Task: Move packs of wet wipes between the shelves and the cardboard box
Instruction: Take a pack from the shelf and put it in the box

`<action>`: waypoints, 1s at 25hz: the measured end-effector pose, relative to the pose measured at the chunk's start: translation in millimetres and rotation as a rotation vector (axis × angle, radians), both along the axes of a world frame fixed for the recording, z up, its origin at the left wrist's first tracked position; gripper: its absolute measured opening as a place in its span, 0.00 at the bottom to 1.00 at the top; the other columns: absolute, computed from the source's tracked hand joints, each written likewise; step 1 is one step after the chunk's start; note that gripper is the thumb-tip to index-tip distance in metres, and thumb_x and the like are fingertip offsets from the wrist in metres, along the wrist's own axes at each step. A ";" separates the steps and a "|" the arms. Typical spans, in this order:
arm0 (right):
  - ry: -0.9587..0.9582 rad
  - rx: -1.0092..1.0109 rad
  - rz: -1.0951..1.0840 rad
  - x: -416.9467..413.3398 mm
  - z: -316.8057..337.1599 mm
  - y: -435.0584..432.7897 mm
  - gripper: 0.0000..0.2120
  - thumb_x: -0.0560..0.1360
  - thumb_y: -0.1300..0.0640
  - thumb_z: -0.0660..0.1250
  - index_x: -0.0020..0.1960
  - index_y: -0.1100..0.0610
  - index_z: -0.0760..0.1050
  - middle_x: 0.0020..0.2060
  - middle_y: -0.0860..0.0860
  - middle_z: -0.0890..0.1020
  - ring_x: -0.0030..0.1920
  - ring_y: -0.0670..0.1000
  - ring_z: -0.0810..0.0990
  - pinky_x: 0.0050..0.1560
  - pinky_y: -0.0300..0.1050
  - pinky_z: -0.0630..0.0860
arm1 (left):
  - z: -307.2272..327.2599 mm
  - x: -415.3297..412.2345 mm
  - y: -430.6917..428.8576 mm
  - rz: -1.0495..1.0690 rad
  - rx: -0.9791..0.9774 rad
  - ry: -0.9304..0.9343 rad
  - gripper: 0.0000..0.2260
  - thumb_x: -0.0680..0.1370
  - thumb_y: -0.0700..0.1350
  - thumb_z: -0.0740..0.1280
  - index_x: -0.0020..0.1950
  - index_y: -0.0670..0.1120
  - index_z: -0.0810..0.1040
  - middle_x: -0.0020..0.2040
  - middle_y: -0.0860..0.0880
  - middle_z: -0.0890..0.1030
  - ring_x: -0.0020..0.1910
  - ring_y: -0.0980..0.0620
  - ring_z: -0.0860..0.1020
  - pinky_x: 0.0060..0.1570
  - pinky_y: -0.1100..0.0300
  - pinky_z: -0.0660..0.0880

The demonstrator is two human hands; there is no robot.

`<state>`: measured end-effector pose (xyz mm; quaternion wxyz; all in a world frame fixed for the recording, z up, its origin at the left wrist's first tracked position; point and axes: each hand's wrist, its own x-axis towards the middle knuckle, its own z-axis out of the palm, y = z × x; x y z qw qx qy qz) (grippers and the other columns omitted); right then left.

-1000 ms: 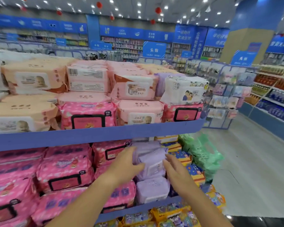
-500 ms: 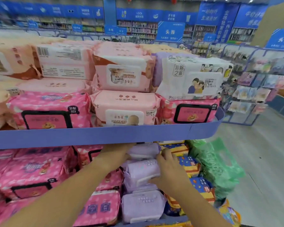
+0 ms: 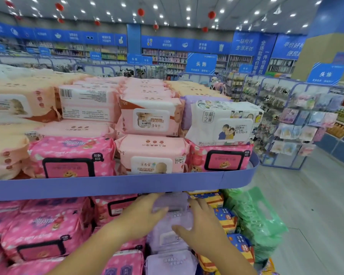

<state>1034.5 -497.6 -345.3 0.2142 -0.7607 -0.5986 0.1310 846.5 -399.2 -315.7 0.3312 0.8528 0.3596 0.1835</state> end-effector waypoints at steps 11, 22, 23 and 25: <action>0.405 0.543 -0.057 20.1 163.9 -48.7 0.14 0.78 0.46 0.68 0.63 0.47 0.76 0.57 0.41 0.80 0.58 0.42 0.79 0.63 0.50 0.76 | 142.6 25.3 -52.5 0.053 0.129 -0.368 0.17 0.80 0.53 0.68 0.68 0.53 0.76 0.64 0.56 0.79 0.59 0.62 0.77 0.60 0.62 0.74; -0.557 0.063 -0.034 139.5 257.3 34.7 0.60 0.57 0.29 0.77 0.80 0.52 0.57 0.70 0.52 0.63 0.69 0.59 0.60 0.71 0.59 0.66 | 175.1 117.2 27.7 0.093 0.033 -0.166 0.42 0.55 0.67 0.83 0.64 0.55 0.75 0.56 0.57 0.84 0.53 0.56 0.83 0.55 0.52 0.81; -0.575 0.092 -0.031 141.4 257.0 31.8 0.60 0.56 0.28 0.77 0.79 0.51 0.59 0.68 0.52 0.64 0.68 0.58 0.60 0.70 0.59 0.67 | 173.4 118.8 28.1 0.097 0.036 -0.218 0.36 0.56 0.64 0.84 0.60 0.55 0.79 0.52 0.57 0.86 0.51 0.57 0.84 0.54 0.51 0.82; -0.528 0.158 -0.020 143.7 254.5 23.1 0.59 0.54 0.27 0.77 0.77 0.51 0.63 0.66 0.50 0.67 0.65 0.55 0.61 0.68 0.56 0.68 | 174.8 120.7 28.5 0.096 0.037 -0.298 0.38 0.53 0.62 0.85 0.59 0.53 0.79 0.52 0.55 0.86 0.51 0.55 0.84 0.53 0.48 0.83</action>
